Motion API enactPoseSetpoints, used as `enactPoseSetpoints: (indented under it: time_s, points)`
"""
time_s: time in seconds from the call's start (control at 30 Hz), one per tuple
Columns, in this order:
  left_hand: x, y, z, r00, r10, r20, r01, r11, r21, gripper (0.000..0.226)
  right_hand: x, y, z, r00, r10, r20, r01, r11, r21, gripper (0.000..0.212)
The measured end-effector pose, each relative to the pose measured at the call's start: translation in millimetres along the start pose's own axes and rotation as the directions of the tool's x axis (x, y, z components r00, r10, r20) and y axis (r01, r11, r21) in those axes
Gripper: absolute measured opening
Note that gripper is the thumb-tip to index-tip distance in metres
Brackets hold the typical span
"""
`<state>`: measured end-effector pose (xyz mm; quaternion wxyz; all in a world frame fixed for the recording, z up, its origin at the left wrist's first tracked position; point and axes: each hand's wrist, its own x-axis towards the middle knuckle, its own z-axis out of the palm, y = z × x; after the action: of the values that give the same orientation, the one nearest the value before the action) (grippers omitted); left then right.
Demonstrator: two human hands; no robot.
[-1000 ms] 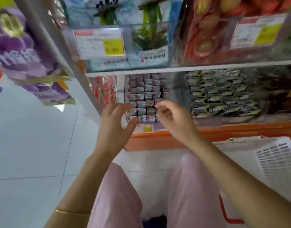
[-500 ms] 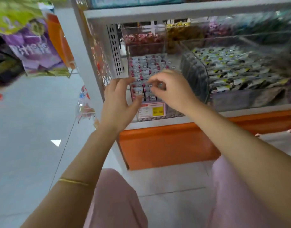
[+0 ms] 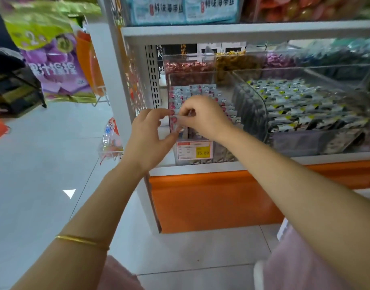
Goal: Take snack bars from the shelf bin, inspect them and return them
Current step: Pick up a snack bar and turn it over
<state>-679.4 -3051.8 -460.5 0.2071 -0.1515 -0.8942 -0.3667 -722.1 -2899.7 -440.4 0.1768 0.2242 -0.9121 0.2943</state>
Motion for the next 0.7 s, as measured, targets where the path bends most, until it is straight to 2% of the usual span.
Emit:
enactPoseSetpoints:
  time_s: [0.1,0.17,0.23,0.33,0.4,0.5,0.6,0.7]
  points:
    - [2.0,-3.0,-1.8,0.999,0.014,-0.032,-0.014,1.000,0.001,0.053,-8.4,-3.6,-17.3,0.985,0.053,-0.163,-0.003,0.956,0.295,0.005]
    - [3.6,-2.8,-2.5,0.999,0.029,-0.026,-0.029,1.000,-0.002,0.057,-13.0,-4.8,-27.1,0.965,0.128,-0.229,-0.005,0.882,0.472,0.006]
    - [4.5,1.3,-1.7,0.999,0.046,-0.025,-0.047,0.999,-0.023,0.056,-16.8,-7.2,-36.3,0.947,0.220,-0.232,-0.022,0.769,0.639,0.007]
    - [3.2,14.1,-1.4,0.995,0.104,0.007,-0.103,0.994,-0.039,0.049,-25.0,-7.2,-46.9,0.938,0.314,-0.147,-0.063,0.572,0.818,0.008]
    - [-1.0,21.6,-1.5,0.991,0.107,0.082,-0.098,0.989,-0.112,0.046,-32.5,-3.9,-50.7,0.930,0.355,-0.092,-0.106,0.499,0.860,0.011]
    - [-6.5,28.6,-2.8,0.961,0.056,0.270,0.042,0.938,-0.344,0.042,-42.7,4.0,-52.9,0.908,0.418,-0.044,-0.163,0.445,0.881,0.012]
    - [-8.0,27.7,-3.4,0.903,0.046,0.428,0.191,0.848,-0.495,0.040,-49.3,10.7,-54.1,0.894,0.448,-0.033,-0.191,0.445,0.875,0.013]
    - [-7.6,20.3,-4.1,0.863,0.035,0.503,0.289,0.783,-0.551,0.040,-53.8,16.9,-52.0,0.887,0.458,-0.054,-0.199,0.487,0.851,0.013]
